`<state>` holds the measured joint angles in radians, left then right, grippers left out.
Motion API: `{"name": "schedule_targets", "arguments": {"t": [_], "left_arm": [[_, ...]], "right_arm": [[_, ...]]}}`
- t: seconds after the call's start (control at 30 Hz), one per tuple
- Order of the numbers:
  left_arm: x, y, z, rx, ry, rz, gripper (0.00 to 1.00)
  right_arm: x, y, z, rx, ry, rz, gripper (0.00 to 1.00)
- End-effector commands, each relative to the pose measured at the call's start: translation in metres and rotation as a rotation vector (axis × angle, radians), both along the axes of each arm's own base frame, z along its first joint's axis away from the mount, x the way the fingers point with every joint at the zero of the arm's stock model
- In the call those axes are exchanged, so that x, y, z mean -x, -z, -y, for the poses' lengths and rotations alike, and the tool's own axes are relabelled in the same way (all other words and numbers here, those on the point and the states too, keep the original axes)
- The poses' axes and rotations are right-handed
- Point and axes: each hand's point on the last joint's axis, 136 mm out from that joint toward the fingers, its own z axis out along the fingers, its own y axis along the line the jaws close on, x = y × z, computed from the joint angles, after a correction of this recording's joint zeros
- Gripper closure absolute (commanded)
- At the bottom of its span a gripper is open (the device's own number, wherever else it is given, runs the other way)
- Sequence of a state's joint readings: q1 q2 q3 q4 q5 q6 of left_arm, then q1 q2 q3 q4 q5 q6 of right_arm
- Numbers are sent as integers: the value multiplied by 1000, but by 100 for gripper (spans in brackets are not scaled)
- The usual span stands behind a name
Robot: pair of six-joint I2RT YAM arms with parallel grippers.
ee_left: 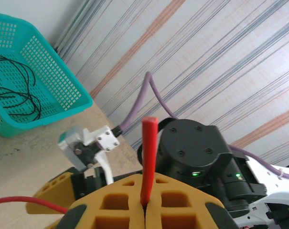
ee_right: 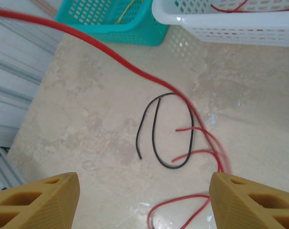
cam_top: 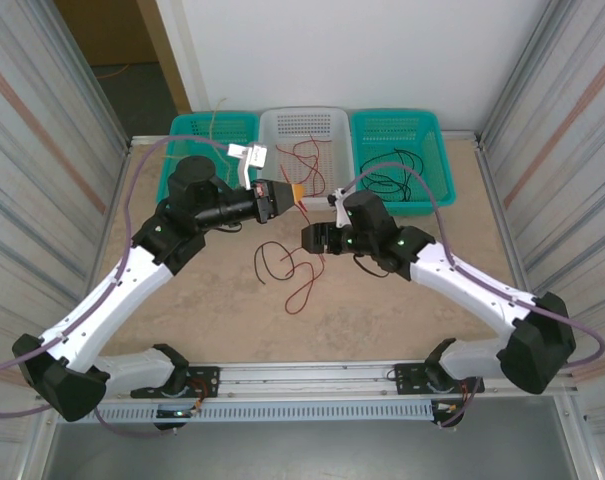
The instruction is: Untangle the cables
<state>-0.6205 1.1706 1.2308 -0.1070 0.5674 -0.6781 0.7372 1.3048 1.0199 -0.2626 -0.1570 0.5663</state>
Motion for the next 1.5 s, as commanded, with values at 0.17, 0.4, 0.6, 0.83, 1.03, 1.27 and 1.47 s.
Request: {"name": "schedule_targets", "arguments": {"t": [0.17,0.4,0.6,0.83,1.03,1.27,1.47], "left_arm": [[17,-48,-13,100,31,33,100],[19,-57,-18,119,28,39,100],[14,-62,-23,136,19,27,100],[-3,-83,-58,146,-99,96,100],[-17,-105,-107,61,-374,248,100],[-41,-87,-171,-66,-727,221,100],[-60,-49,-176,-25,-683,71,100]], "right_arm": [[-32,-1,-14,7,-3,61,24],[-28,-3,-21,-22,-41,44,51],[-21,-4,-22,-24,-47,43,84],[-14,19,-13,39,-25,8,100],[11,57,-5,121,-26,-47,100],[37,75,5,167,-34,-81,100],[41,42,0,147,-61,-39,100]]}}
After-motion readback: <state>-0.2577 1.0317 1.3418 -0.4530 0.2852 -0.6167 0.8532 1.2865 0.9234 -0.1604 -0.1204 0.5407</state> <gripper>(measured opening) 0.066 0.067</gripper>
